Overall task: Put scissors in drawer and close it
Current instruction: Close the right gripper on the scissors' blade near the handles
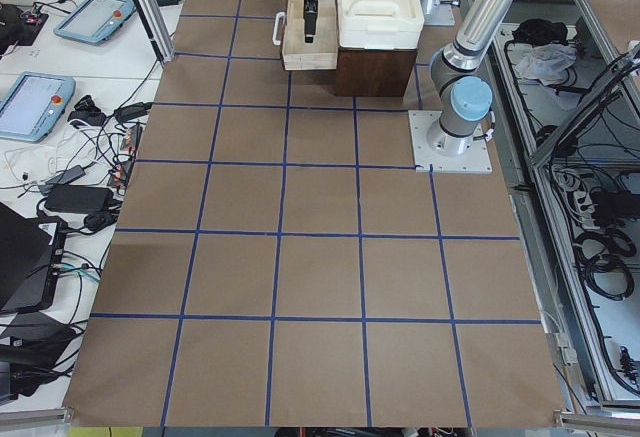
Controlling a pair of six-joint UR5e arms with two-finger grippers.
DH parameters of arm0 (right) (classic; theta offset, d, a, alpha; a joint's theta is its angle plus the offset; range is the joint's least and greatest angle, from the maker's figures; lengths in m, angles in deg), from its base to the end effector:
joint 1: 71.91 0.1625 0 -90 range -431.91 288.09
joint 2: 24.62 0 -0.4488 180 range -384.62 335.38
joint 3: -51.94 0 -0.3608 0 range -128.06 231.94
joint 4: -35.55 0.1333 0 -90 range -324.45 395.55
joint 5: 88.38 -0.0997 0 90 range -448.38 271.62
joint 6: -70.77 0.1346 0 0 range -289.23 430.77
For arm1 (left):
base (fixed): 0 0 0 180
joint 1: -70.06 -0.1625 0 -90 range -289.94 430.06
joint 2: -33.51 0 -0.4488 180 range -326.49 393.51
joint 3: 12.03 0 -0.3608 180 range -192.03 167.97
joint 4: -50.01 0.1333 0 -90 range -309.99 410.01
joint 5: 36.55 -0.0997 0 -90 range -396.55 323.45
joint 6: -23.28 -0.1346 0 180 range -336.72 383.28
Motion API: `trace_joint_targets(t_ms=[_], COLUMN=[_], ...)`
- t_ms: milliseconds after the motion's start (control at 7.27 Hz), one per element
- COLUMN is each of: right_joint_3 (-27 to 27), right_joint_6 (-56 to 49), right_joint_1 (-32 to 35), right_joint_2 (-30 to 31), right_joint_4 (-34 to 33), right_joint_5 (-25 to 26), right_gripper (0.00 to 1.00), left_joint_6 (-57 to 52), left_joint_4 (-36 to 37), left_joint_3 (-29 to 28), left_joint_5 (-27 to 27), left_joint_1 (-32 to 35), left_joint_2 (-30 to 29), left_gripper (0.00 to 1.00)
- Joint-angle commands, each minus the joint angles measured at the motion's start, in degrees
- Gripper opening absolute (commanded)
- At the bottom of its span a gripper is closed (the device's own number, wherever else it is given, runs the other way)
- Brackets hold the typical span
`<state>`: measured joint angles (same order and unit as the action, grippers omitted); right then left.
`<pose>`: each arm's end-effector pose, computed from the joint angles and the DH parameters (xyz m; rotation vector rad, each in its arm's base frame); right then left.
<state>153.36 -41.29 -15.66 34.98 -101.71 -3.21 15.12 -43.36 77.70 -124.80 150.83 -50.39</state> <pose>-0.2175 -0.5859 0.1850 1.9440 -2.3776 0.1667 -0.0687 -0.4341 0.5197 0.0279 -3.1180 0.0879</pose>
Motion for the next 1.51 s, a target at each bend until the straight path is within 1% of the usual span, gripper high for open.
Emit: trace_joint_targets(t_ms=[0, 138, 275, 413, 550, 688, 1101, 1238, 1376], right_joint_3=[-1.39, -1.84, -1.84, -1.84, -1.84, -1.84, -2.02, -2.19, -2.54], right_joint_6=[0.00, 0.00, 0.08, 0.17, 0.09, 0.26, 0.44, 0.26, 0.17], right_joint_1=[0.00, 0.00, 0.00, 0.00, 0.00, 0.00, 0.00, 0.00, 0.09], right_joint_2=[-1.49, -1.59, -1.59, -1.59, -1.59, -1.51, -1.07, -0.89, -0.11], right_joint_4=[0.67, 0.76, 0.76, 0.76, 0.67, 0.76, 0.76, 0.85, 0.85], right_joint_5=[-0.01, -0.01, -0.01, -0.01, -0.01, 0.08, 0.69, 0.78, 0.79], right_gripper=[0.66, 0.57, 0.52, 0.42, 0.29, 0.29, 0.12, 0.01, 0.00], left_joint_6=[0.07, 0.07, 0.07, 0.07, -0.02, -0.11, -0.11, -0.11, -0.11], left_joint_4=[0.03, 0.03, 0.03, 1.42, 2.04, 2.05, 2.13, 2.13, 2.13], left_joint_3=[0.00, 0.00, 0.00, 0.00, 0.09, 0.09, 0.62, 0.62, 0.62], left_joint_5=[0.00, 0.00, 0.00, -0.08, -0.17, -0.09, -0.09, -0.09, -0.09], left_joint_1=[0.00, 0.00, 0.00, -0.09, -0.09, -0.70, -0.97, -1.05, -1.05], left_joint_2=[-0.03, -0.12, -0.12, -0.56, -0.56, -0.56, -0.47, -0.39, -0.39], left_gripper=[1.00, 1.00, 1.00, 1.00, 1.00, 1.00, 1.00, 1.00, 1.00])
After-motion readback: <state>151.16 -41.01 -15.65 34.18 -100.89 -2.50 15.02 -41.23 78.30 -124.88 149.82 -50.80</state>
